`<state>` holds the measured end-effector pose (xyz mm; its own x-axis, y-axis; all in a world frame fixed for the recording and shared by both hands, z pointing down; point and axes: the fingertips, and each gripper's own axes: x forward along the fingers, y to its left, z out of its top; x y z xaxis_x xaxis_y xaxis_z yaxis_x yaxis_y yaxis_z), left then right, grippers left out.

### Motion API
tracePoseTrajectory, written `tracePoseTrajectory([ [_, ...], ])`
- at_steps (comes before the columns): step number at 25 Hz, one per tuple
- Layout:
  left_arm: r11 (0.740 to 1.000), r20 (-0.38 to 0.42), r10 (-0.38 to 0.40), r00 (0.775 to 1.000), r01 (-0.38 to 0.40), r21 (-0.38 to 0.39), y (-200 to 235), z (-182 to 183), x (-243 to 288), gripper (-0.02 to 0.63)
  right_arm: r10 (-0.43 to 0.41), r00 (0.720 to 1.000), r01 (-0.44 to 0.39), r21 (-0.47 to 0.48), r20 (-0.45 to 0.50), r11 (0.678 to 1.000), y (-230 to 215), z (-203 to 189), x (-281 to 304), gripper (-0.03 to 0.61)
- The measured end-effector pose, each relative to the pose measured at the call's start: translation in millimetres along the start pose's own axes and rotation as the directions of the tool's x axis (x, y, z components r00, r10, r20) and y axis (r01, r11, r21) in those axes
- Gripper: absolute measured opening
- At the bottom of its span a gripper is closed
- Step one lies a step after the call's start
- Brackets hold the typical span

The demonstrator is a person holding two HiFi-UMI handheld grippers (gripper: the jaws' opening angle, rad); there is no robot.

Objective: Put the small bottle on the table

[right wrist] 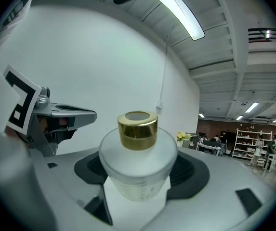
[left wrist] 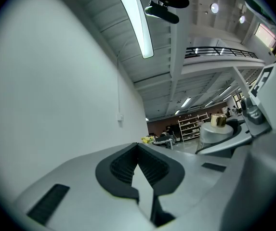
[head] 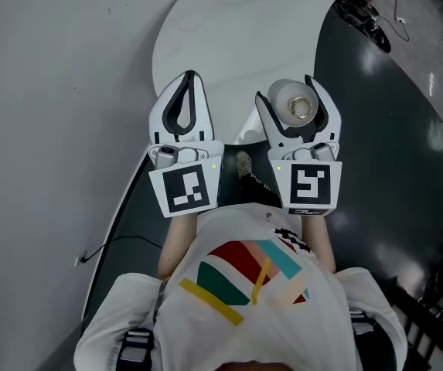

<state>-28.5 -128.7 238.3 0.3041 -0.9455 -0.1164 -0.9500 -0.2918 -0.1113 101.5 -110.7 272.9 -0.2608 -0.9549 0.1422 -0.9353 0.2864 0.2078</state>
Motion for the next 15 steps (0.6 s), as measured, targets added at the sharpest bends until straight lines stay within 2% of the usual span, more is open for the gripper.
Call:
tracePoseTrajectory([
  [6, 0.997, -0.001, 0.070, 0.998, -0.070, 0.026, 11, 7, 72, 0.017, 0.087, 0.996, -0.087, 0.009, 0.014, 0.996, -34, 9, 72, 0.346],
  [11, 0.992, 0.010, 0.109, 0.994, -0.110, 0.055, 11, 13, 92, 0.017, 0.184, 0.982, -0.185, 0.039, 0.032, 0.982, -38, 13, 93, 0.345],
  [15, 0.990, 0.008, 0.124, 0.992, -0.124, 0.061, 14, 14, 102, 0.017, 0.206, 0.978, -0.207, 0.036, 0.045, 0.978, -40, 19, 106, 0.346],
])
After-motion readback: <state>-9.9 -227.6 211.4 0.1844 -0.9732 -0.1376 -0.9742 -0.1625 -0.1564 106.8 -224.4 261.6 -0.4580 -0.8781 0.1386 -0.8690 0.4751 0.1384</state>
